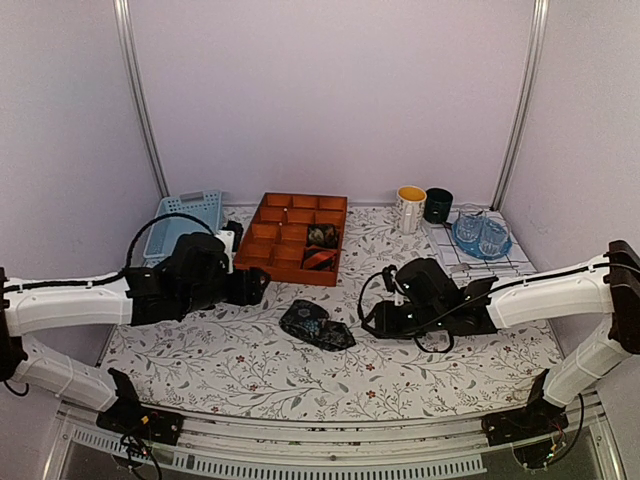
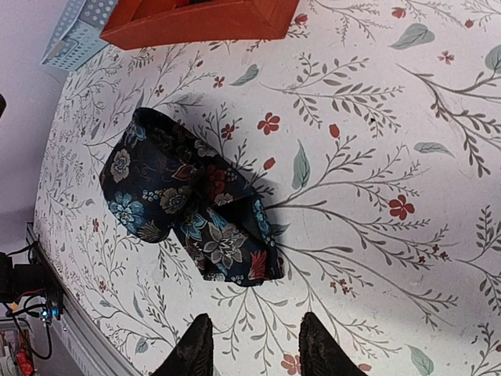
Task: Roll the ties
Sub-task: Roll the tie at the center of the board.
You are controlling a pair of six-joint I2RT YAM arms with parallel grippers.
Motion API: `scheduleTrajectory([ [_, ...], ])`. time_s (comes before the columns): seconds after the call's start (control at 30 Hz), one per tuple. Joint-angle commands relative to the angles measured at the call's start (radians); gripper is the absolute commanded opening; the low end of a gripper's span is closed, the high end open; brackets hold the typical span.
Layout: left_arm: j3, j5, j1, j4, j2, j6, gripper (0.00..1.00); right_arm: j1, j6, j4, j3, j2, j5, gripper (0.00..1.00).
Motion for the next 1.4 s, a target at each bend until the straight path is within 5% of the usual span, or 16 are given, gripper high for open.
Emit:
scheduleTrajectory([
  [0.0, -0.135, 0.204, 0.151, 0.2, -0.092, -0.104, 0.78, 0.026, -0.086, 0.079, 0.029, -0.052, 0.023, 0.37],
  [0.33, -0.264, 0.298, 0.218, 0.338, -0.169, -0.123, 0.77, 0.09, 0.02, 0.079, 0.063, 0.173, -0.115, 0.32],
  [0.87, -0.293, 0.352, 0.227, 0.236, -0.201, -0.133, 0.75, 0.115, 0.119, 0.03, 0.079, 0.333, -0.115, 0.2],
  [1.17, -0.293, 0.363, 0.227, 0.234, -0.171, -0.132, 0.75, 0.064, 0.131, -0.007, 0.089, 0.316, -0.056, 0.18],
  [1.37, -0.289, 0.412, 0.228, 0.266, -0.119, -0.136, 0.74, 0.106, 0.014, -0.03, 0.132, 0.148, -0.039, 0.22],
])
